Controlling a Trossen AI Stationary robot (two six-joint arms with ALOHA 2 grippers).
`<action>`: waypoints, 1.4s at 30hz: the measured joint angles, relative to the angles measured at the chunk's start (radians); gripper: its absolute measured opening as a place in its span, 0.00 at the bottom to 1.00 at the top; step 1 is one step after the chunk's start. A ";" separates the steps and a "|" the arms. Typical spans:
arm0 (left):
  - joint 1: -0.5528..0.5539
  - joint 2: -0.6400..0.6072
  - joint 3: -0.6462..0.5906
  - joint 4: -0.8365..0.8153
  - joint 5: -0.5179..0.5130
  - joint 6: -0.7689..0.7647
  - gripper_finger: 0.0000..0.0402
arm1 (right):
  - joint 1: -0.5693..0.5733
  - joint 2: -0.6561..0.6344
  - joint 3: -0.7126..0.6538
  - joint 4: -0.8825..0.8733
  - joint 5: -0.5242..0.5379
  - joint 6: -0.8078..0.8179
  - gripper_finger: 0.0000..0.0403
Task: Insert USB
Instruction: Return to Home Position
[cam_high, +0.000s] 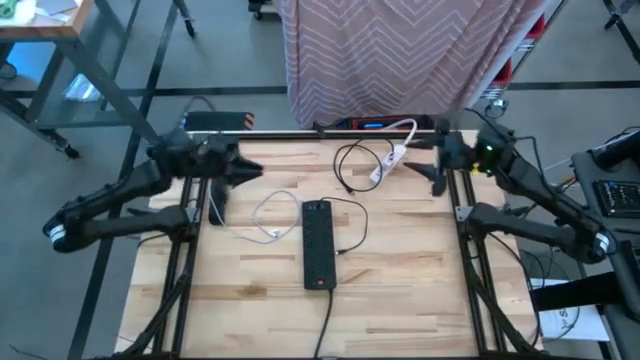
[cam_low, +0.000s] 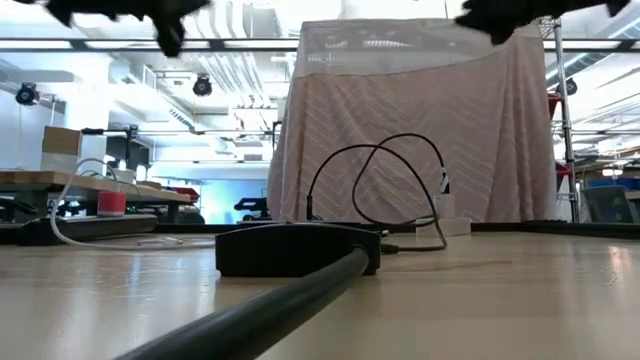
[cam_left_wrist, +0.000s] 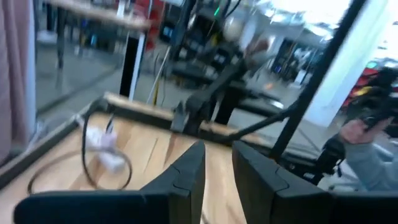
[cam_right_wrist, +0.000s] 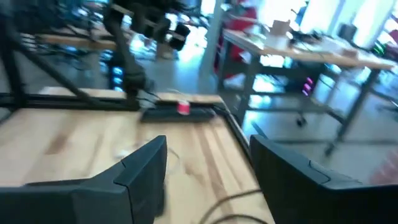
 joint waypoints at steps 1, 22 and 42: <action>0.000 -0.045 -0.013 -0.003 0.000 0.000 0.17 | 0.000 -0.040 -0.012 0.000 -0.019 0.005 0.54; -0.130 -0.441 -0.677 0.610 -0.122 -0.145 0.16 | 0.039 -0.533 -0.566 0.477 -0.321 0.664 0.57; -0.629 -0.257 -0.685 0.674 -0.641 0.043 0.16 | 0.350 -0.507 -0.730 0.401 -0.056 0.457 0.57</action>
